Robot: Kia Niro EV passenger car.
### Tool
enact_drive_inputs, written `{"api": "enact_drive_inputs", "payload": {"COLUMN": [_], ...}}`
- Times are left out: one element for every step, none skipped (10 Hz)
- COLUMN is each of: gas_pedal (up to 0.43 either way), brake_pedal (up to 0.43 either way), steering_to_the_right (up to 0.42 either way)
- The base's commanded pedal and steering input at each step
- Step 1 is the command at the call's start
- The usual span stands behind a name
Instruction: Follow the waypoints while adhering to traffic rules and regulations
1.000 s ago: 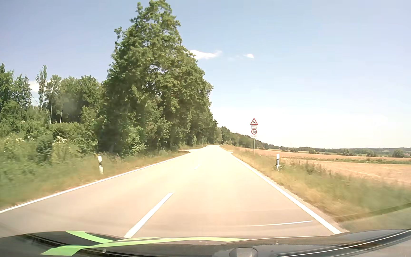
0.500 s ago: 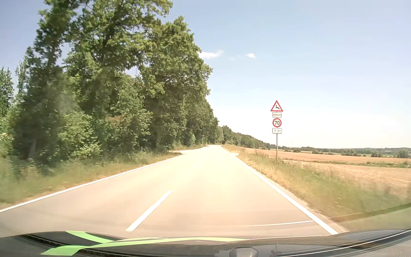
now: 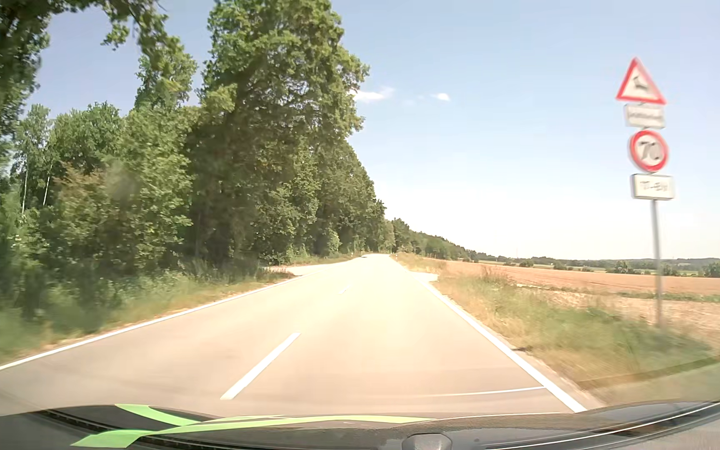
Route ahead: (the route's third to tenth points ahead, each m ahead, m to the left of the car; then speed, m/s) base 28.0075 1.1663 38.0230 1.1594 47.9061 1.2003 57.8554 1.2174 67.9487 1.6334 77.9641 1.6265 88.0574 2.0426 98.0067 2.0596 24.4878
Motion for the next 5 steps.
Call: {"api": "enact_drive_inputs", "payload": {"gas_pedal": [0.287, 0.287, 0.287, 0.287, 0.287], "brake_pedal": [0.000, 0.000, 0.000, 0.000, 0.000], "steering_to_the_right": [-0.003, -0.003, -0.003, -0.003, -0.004]}}
